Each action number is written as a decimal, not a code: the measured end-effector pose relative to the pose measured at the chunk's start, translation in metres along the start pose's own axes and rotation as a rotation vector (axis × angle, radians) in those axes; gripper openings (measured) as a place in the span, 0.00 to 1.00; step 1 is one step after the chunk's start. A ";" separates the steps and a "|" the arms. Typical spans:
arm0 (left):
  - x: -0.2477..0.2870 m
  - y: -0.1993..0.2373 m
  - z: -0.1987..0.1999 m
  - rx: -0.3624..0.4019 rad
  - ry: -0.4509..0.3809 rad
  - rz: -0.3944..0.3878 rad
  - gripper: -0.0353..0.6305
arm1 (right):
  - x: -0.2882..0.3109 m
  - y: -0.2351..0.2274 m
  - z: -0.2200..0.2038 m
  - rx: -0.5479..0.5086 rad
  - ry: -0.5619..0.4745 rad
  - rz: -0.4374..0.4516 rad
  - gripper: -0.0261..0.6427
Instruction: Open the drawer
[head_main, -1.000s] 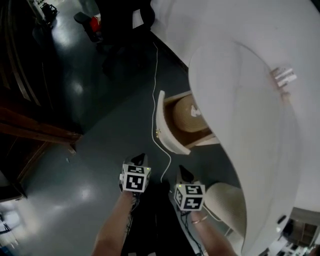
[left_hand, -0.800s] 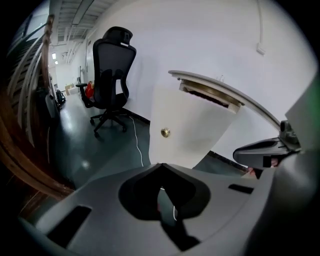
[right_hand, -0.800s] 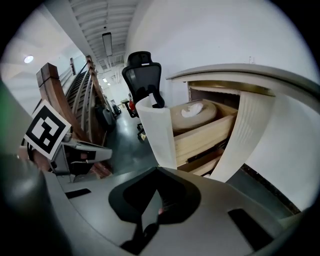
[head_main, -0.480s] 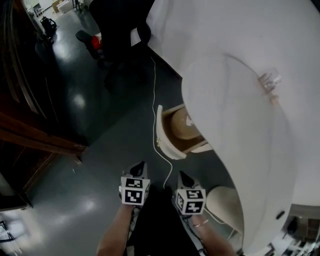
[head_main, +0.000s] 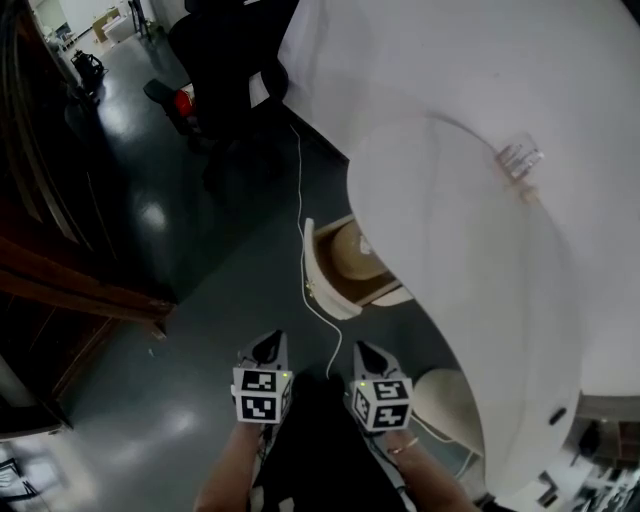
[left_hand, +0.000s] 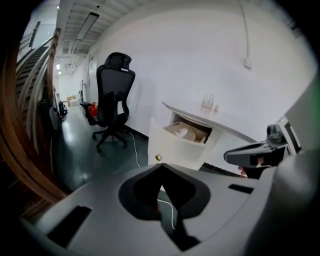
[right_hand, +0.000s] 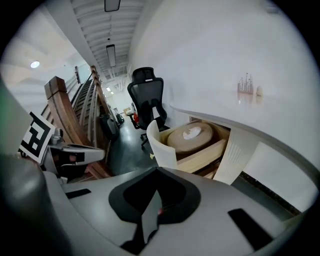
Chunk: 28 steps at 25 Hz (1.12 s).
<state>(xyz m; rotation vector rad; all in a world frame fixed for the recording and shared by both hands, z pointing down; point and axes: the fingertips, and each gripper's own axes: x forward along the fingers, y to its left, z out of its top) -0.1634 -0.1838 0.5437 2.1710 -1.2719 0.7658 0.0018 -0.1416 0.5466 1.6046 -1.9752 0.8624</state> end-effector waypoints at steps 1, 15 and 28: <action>-0.003 0.000 0.002 0.001 -0.007 0.002 0.06 | -0.003 0.000 0.004 -0.004 -0.010 0.002 0.04; -0.006 -0.001 -0.003 -0.015 -0.009 0.001 0.06 | -0.015 -0.001 0.007 -0.021 -0.033 0.006 0.04; -0.001 -0.001 -0.006 -0.019 -0.003 0.001 0.06 | -0.015 0.000 0.004 -0.017 -0.030 0.008 0.04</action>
